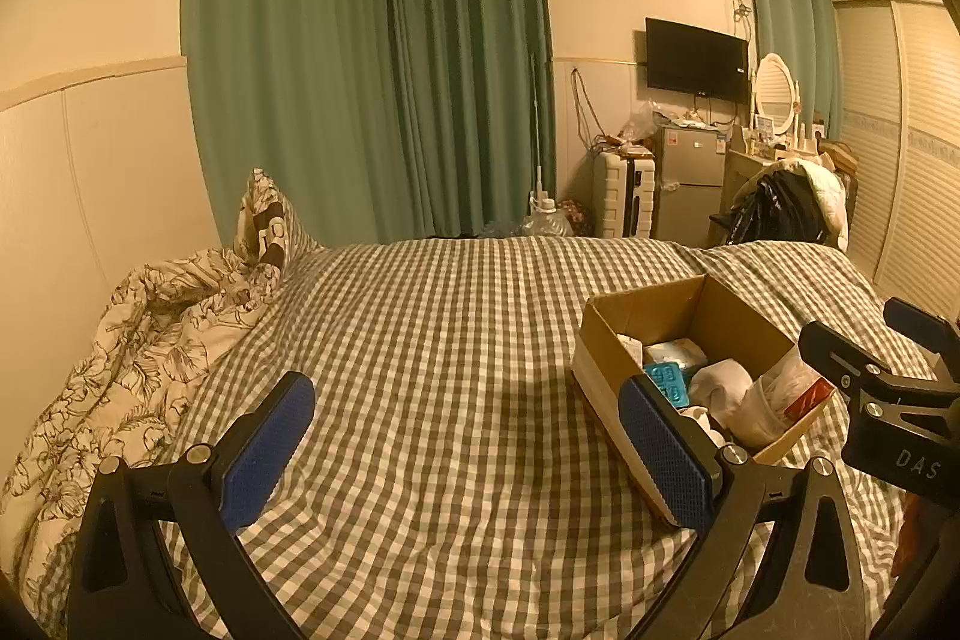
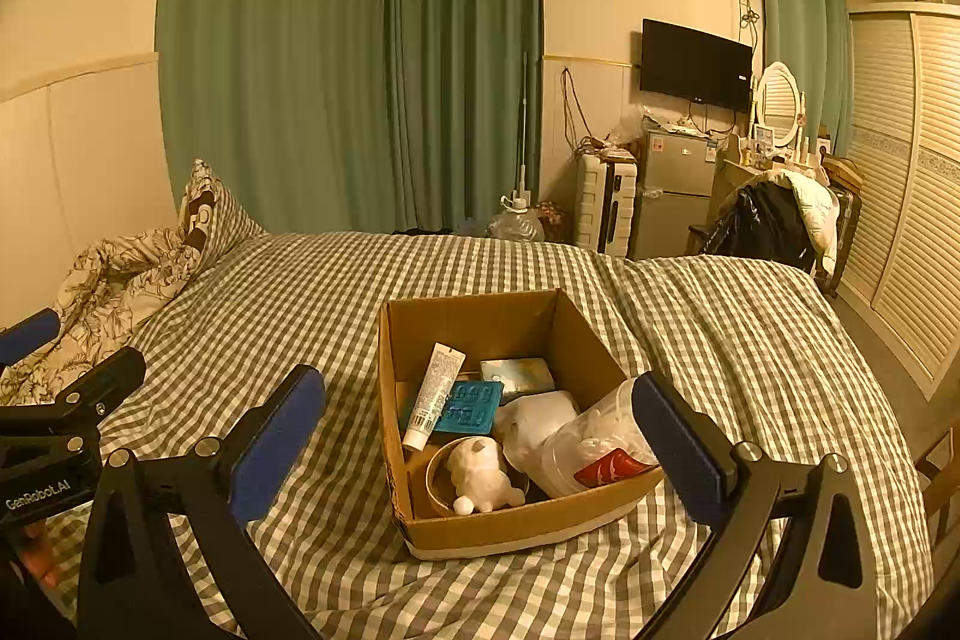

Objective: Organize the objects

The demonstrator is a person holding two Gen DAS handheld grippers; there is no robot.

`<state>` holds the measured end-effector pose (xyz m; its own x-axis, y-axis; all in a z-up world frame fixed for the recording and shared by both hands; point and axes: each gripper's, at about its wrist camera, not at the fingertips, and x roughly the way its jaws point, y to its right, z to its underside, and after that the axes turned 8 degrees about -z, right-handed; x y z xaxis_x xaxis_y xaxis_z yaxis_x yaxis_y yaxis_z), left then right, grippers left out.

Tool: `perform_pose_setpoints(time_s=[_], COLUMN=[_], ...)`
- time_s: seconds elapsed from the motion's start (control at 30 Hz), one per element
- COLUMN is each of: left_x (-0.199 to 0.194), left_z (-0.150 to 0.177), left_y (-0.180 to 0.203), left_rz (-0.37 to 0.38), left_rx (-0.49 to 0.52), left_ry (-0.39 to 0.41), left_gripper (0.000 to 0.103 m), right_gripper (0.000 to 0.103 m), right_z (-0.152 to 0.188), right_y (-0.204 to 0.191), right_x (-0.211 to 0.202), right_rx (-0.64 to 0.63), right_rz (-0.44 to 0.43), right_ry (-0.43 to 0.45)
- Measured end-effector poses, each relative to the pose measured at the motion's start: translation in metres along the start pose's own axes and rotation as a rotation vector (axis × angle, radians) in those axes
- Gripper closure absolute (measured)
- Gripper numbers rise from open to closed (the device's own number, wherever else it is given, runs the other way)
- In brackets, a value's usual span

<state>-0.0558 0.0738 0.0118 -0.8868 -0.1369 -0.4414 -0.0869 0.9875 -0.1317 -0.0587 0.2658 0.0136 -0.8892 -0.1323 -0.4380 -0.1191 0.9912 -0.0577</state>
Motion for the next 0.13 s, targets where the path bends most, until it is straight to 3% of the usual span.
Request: perform_pose_setpoints(time_s=[0.13], left_x=[-0.0010], left_z=[0.0002], left_y=[0.0000], left_rz=[0.004], left_rx=[-0.003], left_ry=[0.001], left_gripper=[0.000], right_gripper=[0.000], right_z=[0.0014], right_y=[-0.0006], right_x=[0.0007], right_rx=[0.000], right_rz=[0.000], right_ry=[-0.002])
